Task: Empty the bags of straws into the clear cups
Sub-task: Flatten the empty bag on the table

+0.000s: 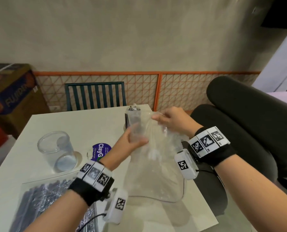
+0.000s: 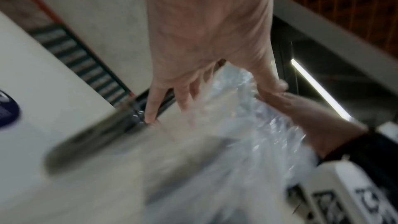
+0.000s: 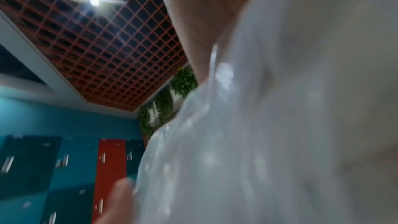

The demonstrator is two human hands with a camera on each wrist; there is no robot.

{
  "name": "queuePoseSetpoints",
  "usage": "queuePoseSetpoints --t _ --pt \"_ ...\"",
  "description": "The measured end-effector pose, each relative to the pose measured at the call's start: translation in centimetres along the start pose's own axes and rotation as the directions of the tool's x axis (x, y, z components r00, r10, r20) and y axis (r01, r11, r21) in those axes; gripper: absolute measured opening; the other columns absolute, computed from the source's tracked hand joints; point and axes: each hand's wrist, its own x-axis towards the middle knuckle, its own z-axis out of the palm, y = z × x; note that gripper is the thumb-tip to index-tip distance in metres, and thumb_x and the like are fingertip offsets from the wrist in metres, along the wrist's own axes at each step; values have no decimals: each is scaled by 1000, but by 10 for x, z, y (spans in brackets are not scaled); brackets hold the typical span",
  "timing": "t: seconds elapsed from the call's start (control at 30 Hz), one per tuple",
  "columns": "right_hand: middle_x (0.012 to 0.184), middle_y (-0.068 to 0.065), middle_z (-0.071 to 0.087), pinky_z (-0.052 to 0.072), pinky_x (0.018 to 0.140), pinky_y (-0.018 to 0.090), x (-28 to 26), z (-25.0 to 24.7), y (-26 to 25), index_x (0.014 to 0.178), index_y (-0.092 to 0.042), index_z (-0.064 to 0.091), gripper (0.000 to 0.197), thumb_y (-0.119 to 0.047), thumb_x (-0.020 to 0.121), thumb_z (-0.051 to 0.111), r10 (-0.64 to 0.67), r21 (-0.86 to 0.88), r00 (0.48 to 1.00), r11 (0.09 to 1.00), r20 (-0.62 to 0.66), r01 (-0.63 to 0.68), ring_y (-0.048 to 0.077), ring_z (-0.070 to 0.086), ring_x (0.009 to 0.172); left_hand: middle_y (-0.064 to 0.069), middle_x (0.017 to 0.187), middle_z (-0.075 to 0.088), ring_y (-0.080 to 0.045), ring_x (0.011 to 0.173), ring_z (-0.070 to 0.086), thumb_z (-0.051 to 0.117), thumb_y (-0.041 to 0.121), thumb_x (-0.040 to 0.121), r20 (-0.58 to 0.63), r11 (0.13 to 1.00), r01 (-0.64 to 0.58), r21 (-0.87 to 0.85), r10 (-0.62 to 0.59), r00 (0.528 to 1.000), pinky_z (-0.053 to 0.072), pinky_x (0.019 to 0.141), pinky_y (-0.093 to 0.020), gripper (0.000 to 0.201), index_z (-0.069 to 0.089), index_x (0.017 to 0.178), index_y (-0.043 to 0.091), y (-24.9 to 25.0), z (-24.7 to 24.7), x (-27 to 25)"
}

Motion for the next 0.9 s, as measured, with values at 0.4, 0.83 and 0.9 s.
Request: queuePoseSetpoints --t 0.4,0.83,0.9 --pt "105 -1 65 53 81 38 -79 55 36 117 -23 51 48 -60 91 35 538 577 820 614 193 -539 19 67 92 2 82 68 2 64 67 46 19 97 -193 978 -129 -167 95 977 47 52 -9 16 59 89 22 17 -4 5" --pt "62 13 58 52 49 32 -68 107 81 82 1 58 21 -5 95 43 638 831 642 4 426 -556 25 55 58 4 66 70 -15 70 70 47 17 96 -400 902 -243 -356 88 912 57 68 -26 11 56 89 16 24 -28 -1" --pt "52 10 50 47 38 25 -82 116 87 71 -3 49 28 7 92 34 632 789 584 -70 508 -611 20 48 46 2 64 70 -17 68 72 46 14 96 -419 888 -258 -381 83 904 57 67 -26 12 56 89 15 26 -42 -1"
